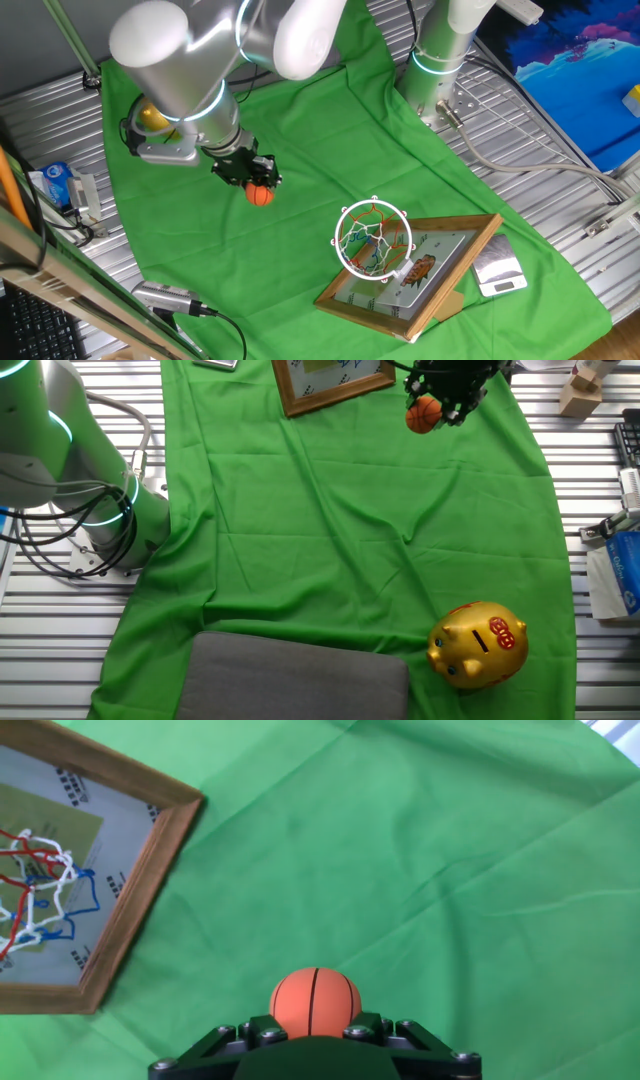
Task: Grab a basketball, release it and shoot it into the basket
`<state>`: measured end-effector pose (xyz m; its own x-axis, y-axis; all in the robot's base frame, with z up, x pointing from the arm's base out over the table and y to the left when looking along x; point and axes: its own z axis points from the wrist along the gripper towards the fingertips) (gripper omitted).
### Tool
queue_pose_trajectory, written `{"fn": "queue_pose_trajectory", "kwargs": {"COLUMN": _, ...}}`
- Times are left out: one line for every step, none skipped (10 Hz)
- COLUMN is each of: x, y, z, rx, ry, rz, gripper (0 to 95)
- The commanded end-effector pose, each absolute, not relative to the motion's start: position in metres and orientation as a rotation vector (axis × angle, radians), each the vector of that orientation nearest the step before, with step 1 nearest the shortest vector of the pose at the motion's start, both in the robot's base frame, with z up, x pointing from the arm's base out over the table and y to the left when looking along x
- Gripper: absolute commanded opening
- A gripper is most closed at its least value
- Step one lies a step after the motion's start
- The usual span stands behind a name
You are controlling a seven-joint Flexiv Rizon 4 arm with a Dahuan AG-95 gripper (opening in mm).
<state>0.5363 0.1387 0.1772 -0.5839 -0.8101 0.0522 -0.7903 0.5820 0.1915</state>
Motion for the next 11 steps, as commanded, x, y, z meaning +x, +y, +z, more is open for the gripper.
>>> {"fn": "queue_pose_trajectory", "kwargs": {"x": 0.5357, "y": 0.1376, "z": 0.177, "rx": 1.369, "ry": -2.675, "rz": -0.233, "gripper": 0.0}}
{"fn": "queue_pose_trajectory", "kwargs": {"x": 0.5357, "y": 0.1376, "z": 0.177, "rx": 1.387, "ry": -2.678, "rz": -0.268, "gripper": 0.0}}
{"fn": "queue_pose_trajectory", "kwargs": {"x": 0.5357, "y": 0.1376, "z": 0.177, "rx": 1.391, "ry": -2.678, "rz": -0.279, "gripper": 0.0}}
{"fn": "queue_pose_trajectory", "kwargs": {"x": 0.5357, "y": 0.1376, "z": 0.177, "rx": 1.419, "ry": -2.669, "rz": -0.295, "gripper": 0.0}}
{"fn": "queue_pose_trajectory", "kwargs": {"x": 0.5357, "y": 0.1376, "z": 0.177, "rx": 1.438, "ry": -2.66, "rz": -0.298, "gripper": 0.0}}
{"fn": "queue_pose_trajectory", "kwargs": {"x": 0.5357, "y": 0.1376, "z": 0.177, "rx": 1.459, "ry": -2.652, "rz": -0.308, "gripper": 0.0}}
{"fn": "queue_pose_trajectory", "kwargs": {"x": 0.5357, "y": 0.1376, "z": 0.177, "rx": 1.471, "ry": -2.647, "rz": -0.314, "gripper": 0.0}}
{"fn": "queue_pose_trajectory", "kwargs": {"x": 0.5357, "y": 0.1376, "z": 0.177, "rx": 1.493, "ry": -2.635, "rz": -0.318, "gripper": 0.0}}
{"fn": "queue_pose_trajectory", "kwargs": {"x": 0.5357, "y": 0.1376, "z": 0.177, "rx": 1.502, "ry": -2.63, "rz": -0.319, "gripper": 0.0}}
{"fn": "queue_pose_trajectory", "kwargs": {"x": 0.5357, "y": 0.1376, "z": 0.177, "rx": 1.504, "ry": -2.625, "rz": -0.316, "gripper": 0.0}}
{"fn": "queue_pose_trajectory", "kwargs": {"x": 0.5357, "y": 0.1376, "z": 0.177, "rx": 1.504, "ry": -2.625, "rz": -0.315, "gripper": 0.0}}
